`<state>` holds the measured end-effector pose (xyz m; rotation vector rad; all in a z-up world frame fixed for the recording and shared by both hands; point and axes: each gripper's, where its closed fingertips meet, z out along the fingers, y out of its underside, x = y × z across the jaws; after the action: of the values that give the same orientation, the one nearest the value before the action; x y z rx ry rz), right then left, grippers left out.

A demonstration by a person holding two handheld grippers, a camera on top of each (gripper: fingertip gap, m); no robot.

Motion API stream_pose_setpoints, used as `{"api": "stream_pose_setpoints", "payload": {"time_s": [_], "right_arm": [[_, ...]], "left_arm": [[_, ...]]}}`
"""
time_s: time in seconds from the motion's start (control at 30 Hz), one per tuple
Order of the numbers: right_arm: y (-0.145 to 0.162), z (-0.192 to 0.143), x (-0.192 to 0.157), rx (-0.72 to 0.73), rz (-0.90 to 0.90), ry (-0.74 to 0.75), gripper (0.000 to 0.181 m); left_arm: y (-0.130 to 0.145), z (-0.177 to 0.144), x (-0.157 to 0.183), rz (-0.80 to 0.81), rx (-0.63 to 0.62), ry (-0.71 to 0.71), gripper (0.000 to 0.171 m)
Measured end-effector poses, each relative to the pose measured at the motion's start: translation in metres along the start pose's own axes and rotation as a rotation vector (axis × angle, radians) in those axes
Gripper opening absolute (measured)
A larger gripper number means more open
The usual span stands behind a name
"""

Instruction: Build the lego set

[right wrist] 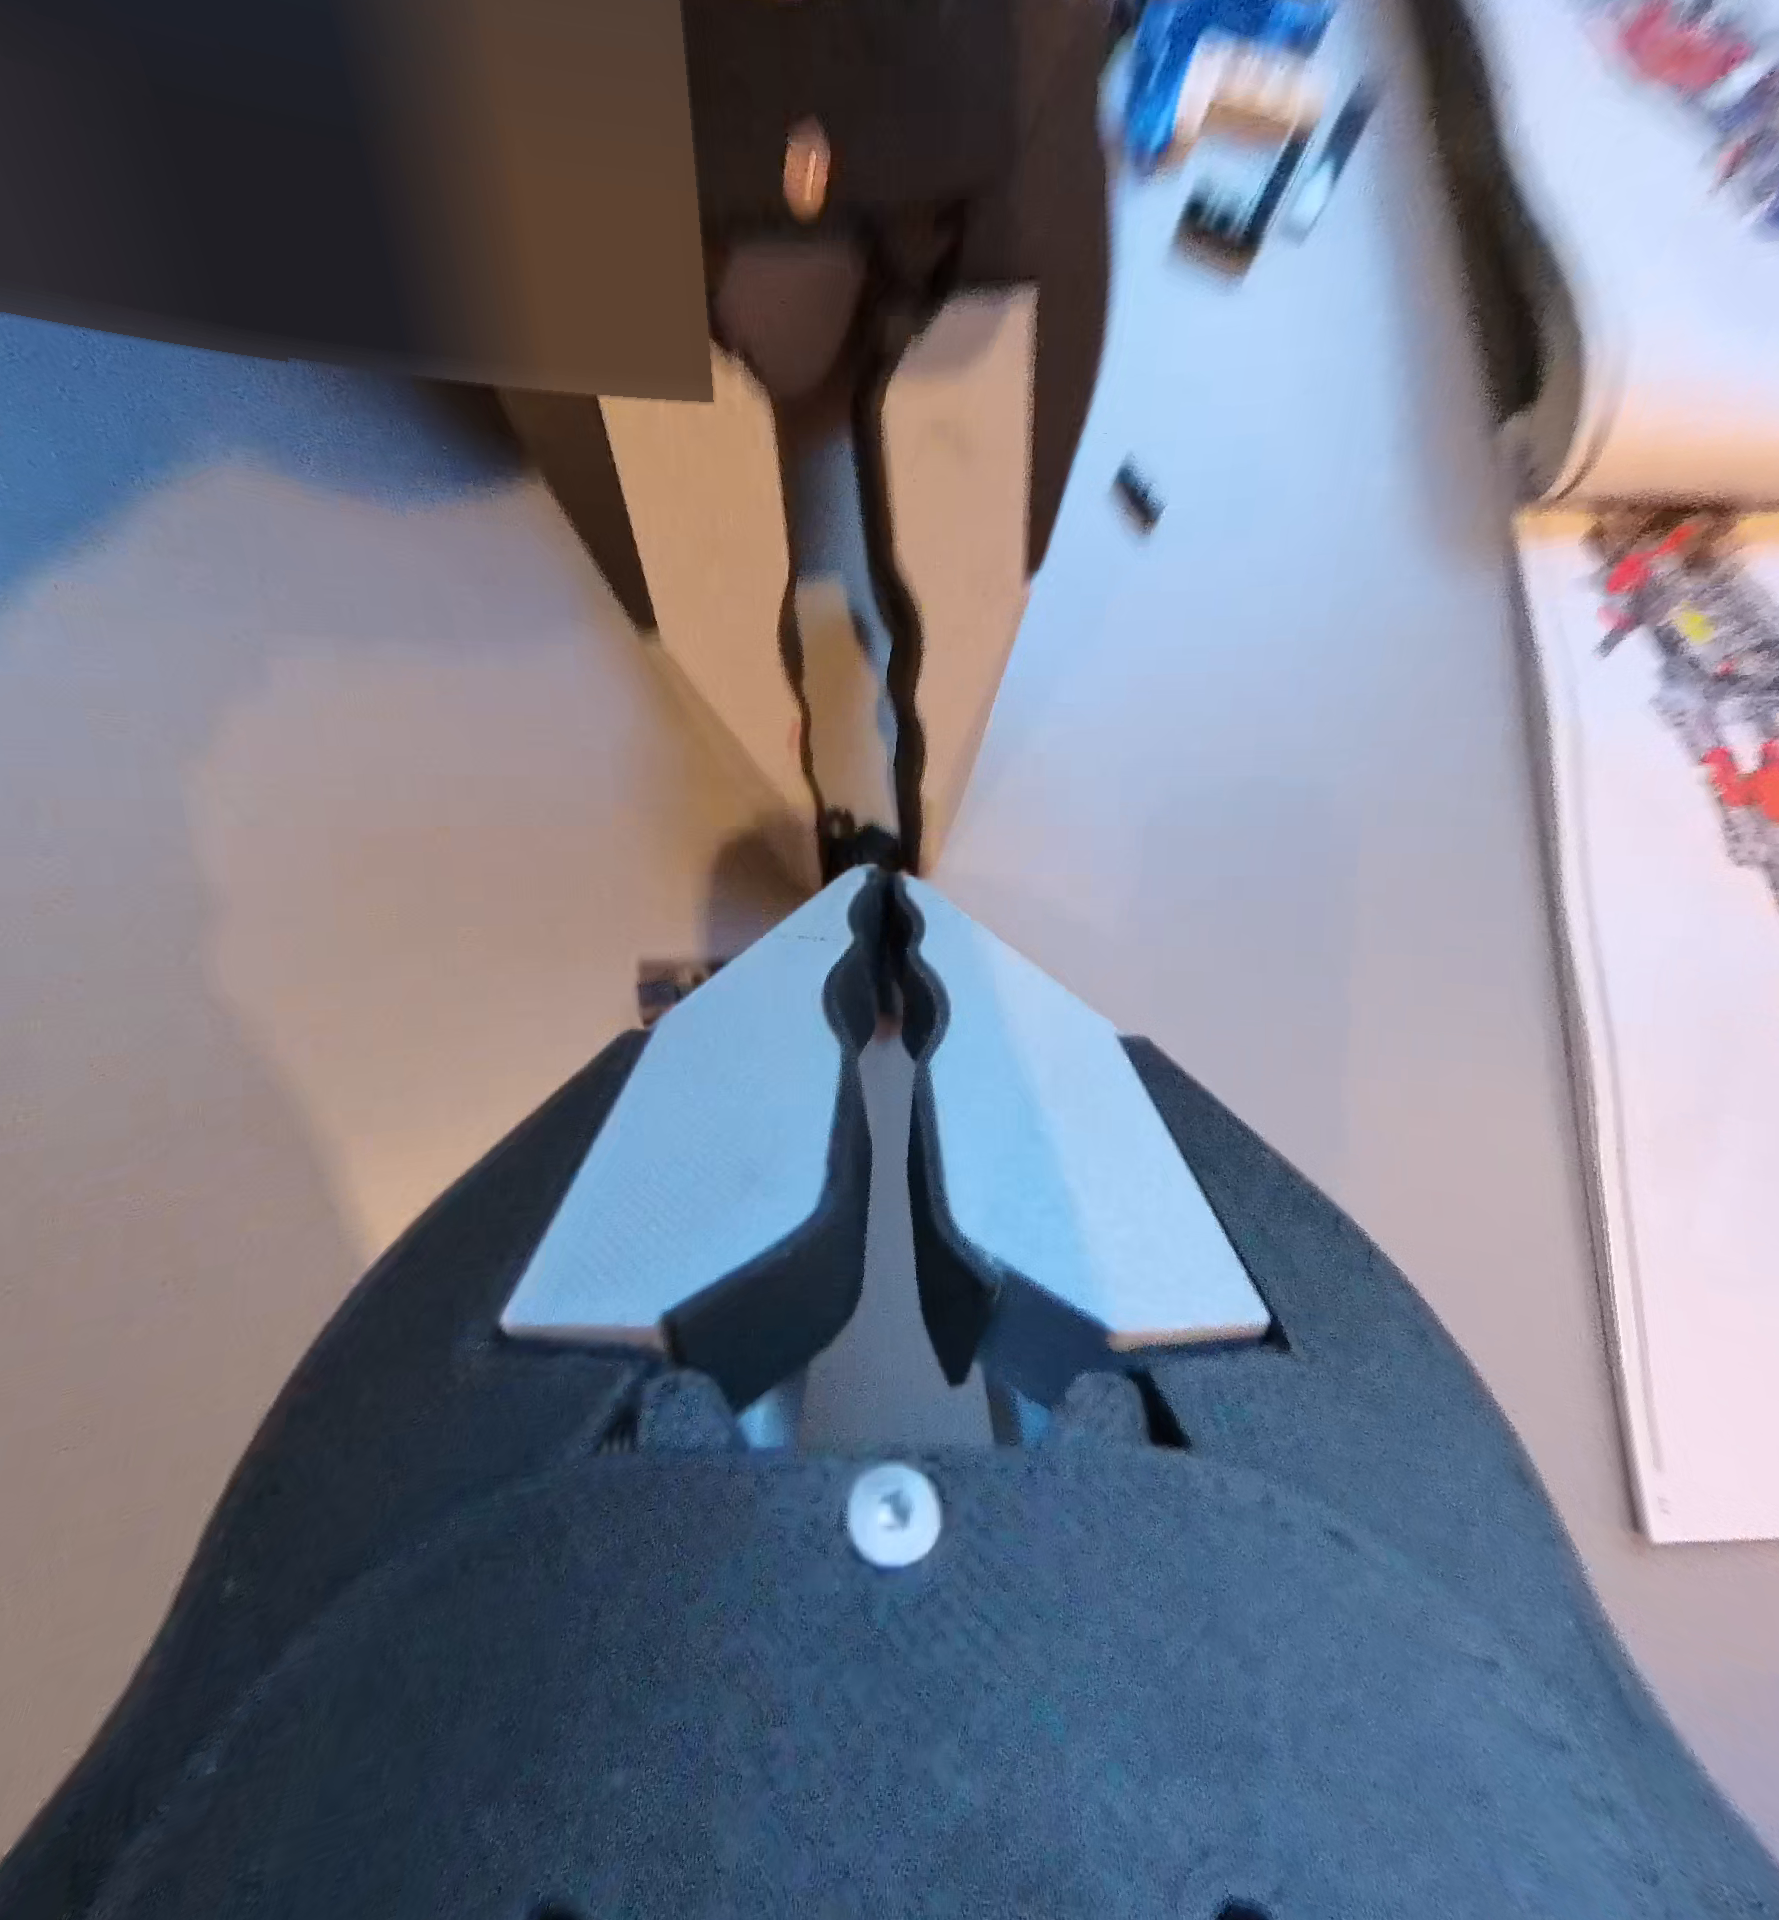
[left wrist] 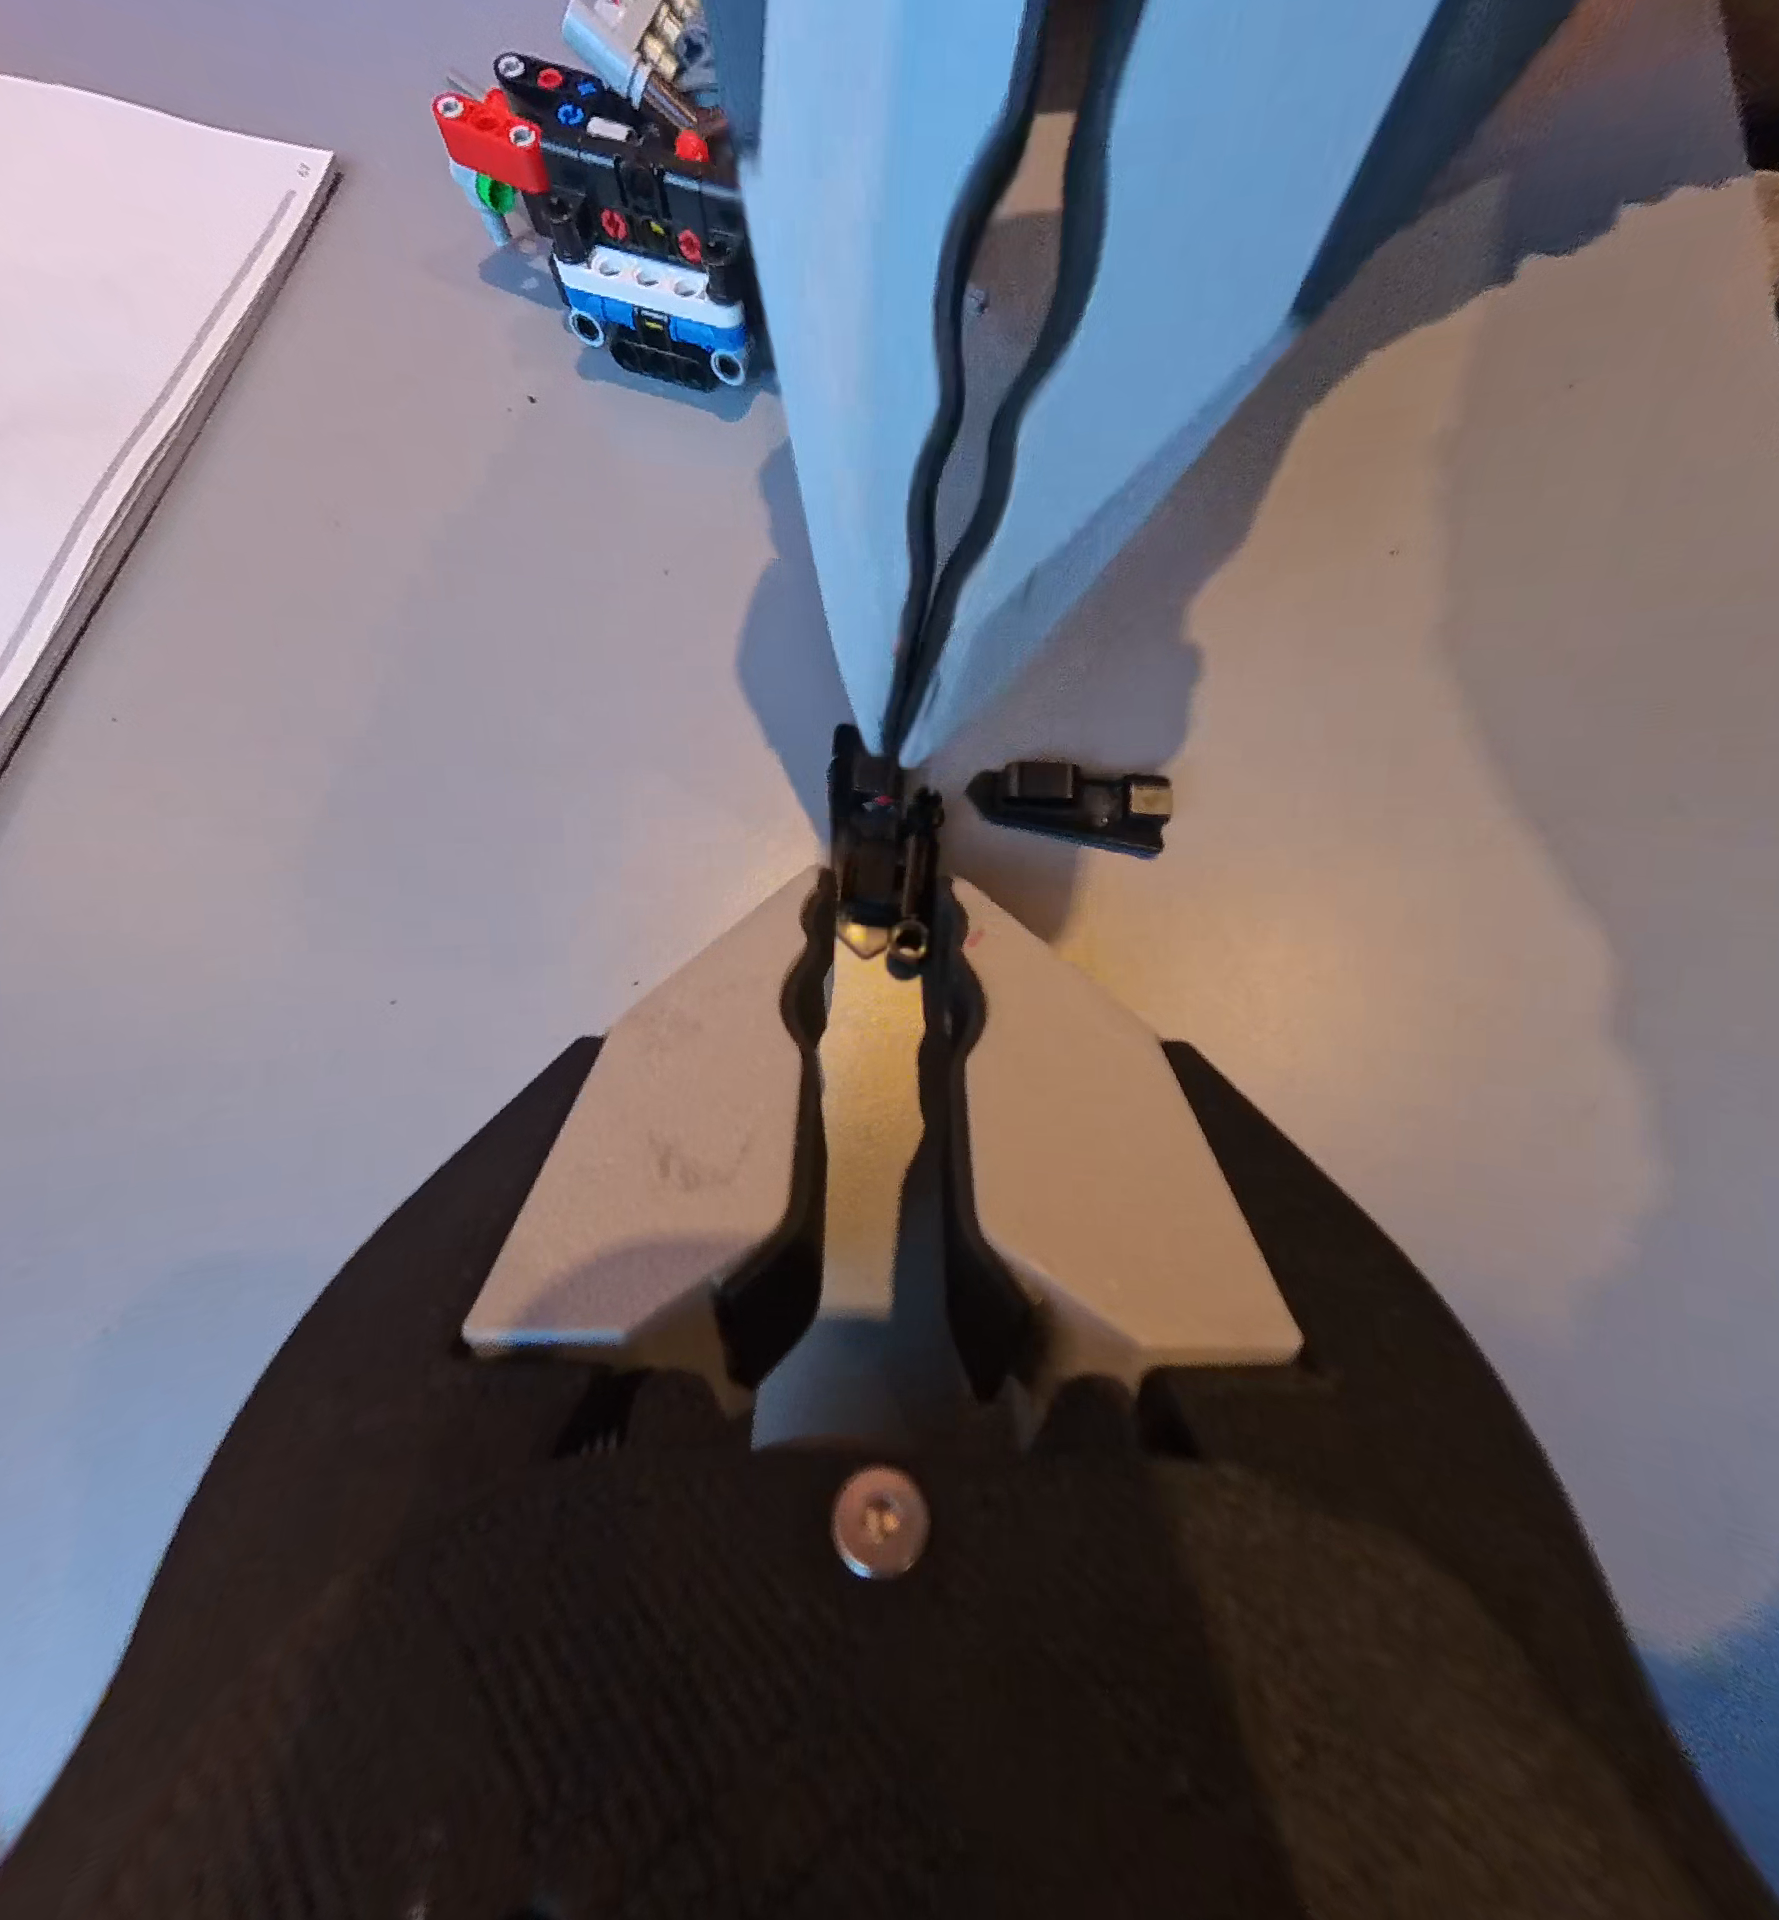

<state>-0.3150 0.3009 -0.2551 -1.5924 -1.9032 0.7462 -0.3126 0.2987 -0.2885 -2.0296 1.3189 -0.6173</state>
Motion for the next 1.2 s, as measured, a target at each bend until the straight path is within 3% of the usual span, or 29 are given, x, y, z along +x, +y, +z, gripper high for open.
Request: {"api": "stream_pose_setpoints", "payload": {"time_s": [0.07, 0.17, 0.2, 0.3, 0.43, 0.53, 0.6, 0.63, 0.73, 0.8, 0.83, 0.87, 1.03, 1.1, 1.17, 1.2], "right_arm": [[-0.017, -0.014, 0.001, 0.148, 0.059, 0.010, 0.000], [-0.016, -0.019, -0.001, 0.231, 0.111, 0.025, 0.000], [-0.012, -0.016, -0.001, 0.230, 0.117, 0.031, 0.000], [0.007, -0.004, 0.000, 0.153, 0.122, 0.040, 0.000], [0.023, 0.008, -0.014, 0.058, 0.096, -0.009, 0.000], [0.015, -0.007, -0.008, 0.104, 0.037, 0.069, 0.000], [0.009, -0.020, -0.006, 0.166, 0.091, 0.049, 0.000], [0.008, -0.024, -0.006, 0.191, 0.127, 0.023, 0.000], [0.013, -0.028, -0.005, 0.204, 0.172, -0.013, 0.000], [0.018, -0.030, -0.002, 0.193, 0.161, 0.016, 0.000], [0.019, -0.032, 0.000, 0.196, 0.153, 0.031, 0.000], [0.021, -0.033, 0.001, 0.196, 0.148, 0.041, 0.000], [0.018, -0.032, 0.002, 0.221, 0.185, 0.015, 0.000], [0.007, -0.032, 0.001, 0.259, 0.208, -0.012, 0.000], [-0.005, -0.035, 0.004, 0.309, 0.265, -0.045, 0.000], [-0.011, -0.039, 0.004, 0.346, 0.301, -0.074, 0.000]], "left_arm": [[0.000, -0.001, 0.003, 0.022, -0.004, -0.009, 0.015], [-0.006, -0.004, 0.008, 0.034, 0.026, -0.032, 0.017], [-0.009, -0.005, 0.013, 0.032, 0.039, -0.016, 0.034], [-0.006, -0.009, 0.014, -0.034, 0.033, -0.021, 0.055], [-0.001, -0.024, 0.003, -0.187, 0.089, -0.051, 0.057], [0.000, -0.046, -0.011, -0.251, 0.117, -0.114, 0.057], [0.000, -0.068, -0.037, -0.244, 0.111, -0.245, 0.045], [0.004, -0.077, -0.055, -0.246, 0.079, -0.317, 0.031], [0.038, -0.076, -0.094, -0.265, -0.137, -0.368, 0.022], [0.054, -0.064, -0.096, -0.276, -0.229, -0.302, 0.022], [0.053, -0.061, -0.095, -0.270, -0.219, -0.286, 0.018], [0.052, -0.059, -0.093, -0.254, -0.217, -0.268, 0.002], [0.051, -0.058, -0.092, -0.214, -0.222, -0.308, 0.001], [0.021, -0.054, -0.079, -0.182, -0.089, -0.286, 0.001], [-0.045, -0.056, -0.047, -0.057, 0.219, -0.241, 0.000], [-0.064, -0.059, -0.034, 0.054, 0.288, -0.285, 0.001]]}}
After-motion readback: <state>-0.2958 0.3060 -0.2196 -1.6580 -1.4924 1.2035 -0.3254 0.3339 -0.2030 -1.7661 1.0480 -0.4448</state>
